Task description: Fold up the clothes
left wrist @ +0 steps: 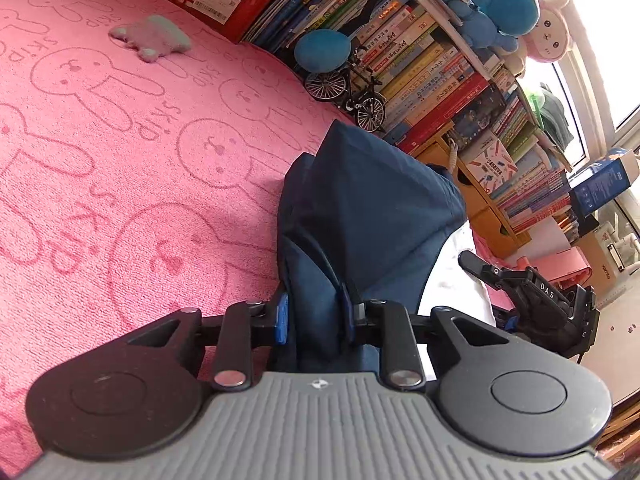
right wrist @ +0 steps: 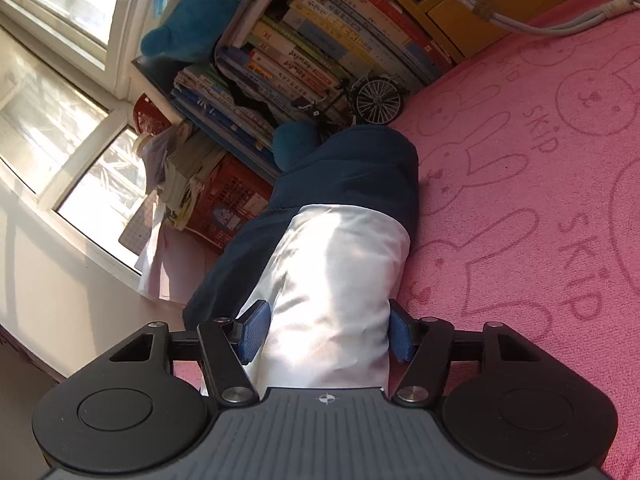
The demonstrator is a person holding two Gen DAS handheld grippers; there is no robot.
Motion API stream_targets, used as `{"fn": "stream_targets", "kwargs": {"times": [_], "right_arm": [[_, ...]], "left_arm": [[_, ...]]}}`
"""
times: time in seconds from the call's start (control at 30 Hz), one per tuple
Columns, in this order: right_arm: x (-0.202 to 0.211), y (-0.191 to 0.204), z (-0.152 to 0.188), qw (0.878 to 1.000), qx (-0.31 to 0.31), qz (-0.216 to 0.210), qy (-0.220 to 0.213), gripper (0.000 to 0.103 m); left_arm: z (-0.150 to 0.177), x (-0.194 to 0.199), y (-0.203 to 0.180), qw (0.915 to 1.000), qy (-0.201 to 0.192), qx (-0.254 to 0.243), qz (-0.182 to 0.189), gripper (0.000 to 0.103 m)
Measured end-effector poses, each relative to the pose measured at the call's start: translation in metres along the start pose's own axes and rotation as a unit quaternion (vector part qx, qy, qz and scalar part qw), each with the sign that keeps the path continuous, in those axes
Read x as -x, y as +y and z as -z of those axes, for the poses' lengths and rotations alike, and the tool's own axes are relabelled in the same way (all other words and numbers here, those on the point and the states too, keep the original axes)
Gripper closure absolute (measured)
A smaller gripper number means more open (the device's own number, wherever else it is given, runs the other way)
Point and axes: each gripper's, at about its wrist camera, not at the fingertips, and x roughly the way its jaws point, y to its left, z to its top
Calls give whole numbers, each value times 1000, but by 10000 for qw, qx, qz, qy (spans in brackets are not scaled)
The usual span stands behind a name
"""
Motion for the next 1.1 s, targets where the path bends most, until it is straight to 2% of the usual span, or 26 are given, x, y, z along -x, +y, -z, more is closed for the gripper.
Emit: {"fn": "stream_targets", "kwargs": {"times": [0.1, 0.23, 0.37, 0.5, 0.6, 0.73, 0.83, 0.87, 0.93, 1.03, 1.1], "right_arm": [[7, -4, -4, 9998, -127, -50, -121, 54], [15, -9, -9, 9991, -297, -116, -283, 56], [27, -15, -16, 9978, -451, -142, -470, 56], [47, -28, -45, 9966, -394, 179, -697, 56], [58, -41, -67, 9949, -299, 522, -811, 56], [53, -67, -80, 9929, -416, 866, -705, 54], [50, -78, -81, 9921, -377, 1023, -617, 47], [51, -77, -79, 9923, -293, 1032, -624, 46], [59, -67, -76, 9921, -16, 1078, -641, 44], [78, -45, -71, 9876, 676, 1287, -596, 40], [91, -26, -65, 9795, 1250, 1492, -509, 34]], "left_arm": [[-1, -1, -1, 10000, 27, 9, 64, 81], [-3, -7, -4, 9995, 102, 95, 292, 83], [-8, -28, -26, 9981, 298, -73, 537, 84], [-21, -64, -59, 9960, 379, -403, 706, 84], [-31, -98, -74, 9955, 429, -504, 683, 85], [-32, -119, -88, 9959, 302, -715, 461, 84], [-25, -115, -96, 9937, 213, -1092, 118, 75], [-23, -110, -97, 9924, 151, -1221, -24, 68], [-18, -100, -99, 9892, 26, -1447, -242, 61], [-16, -81, -101, 9868, -233, -1543, -444, 60], [-16, -69, -108, 9824, -495, -1671, -676, 62]]}}
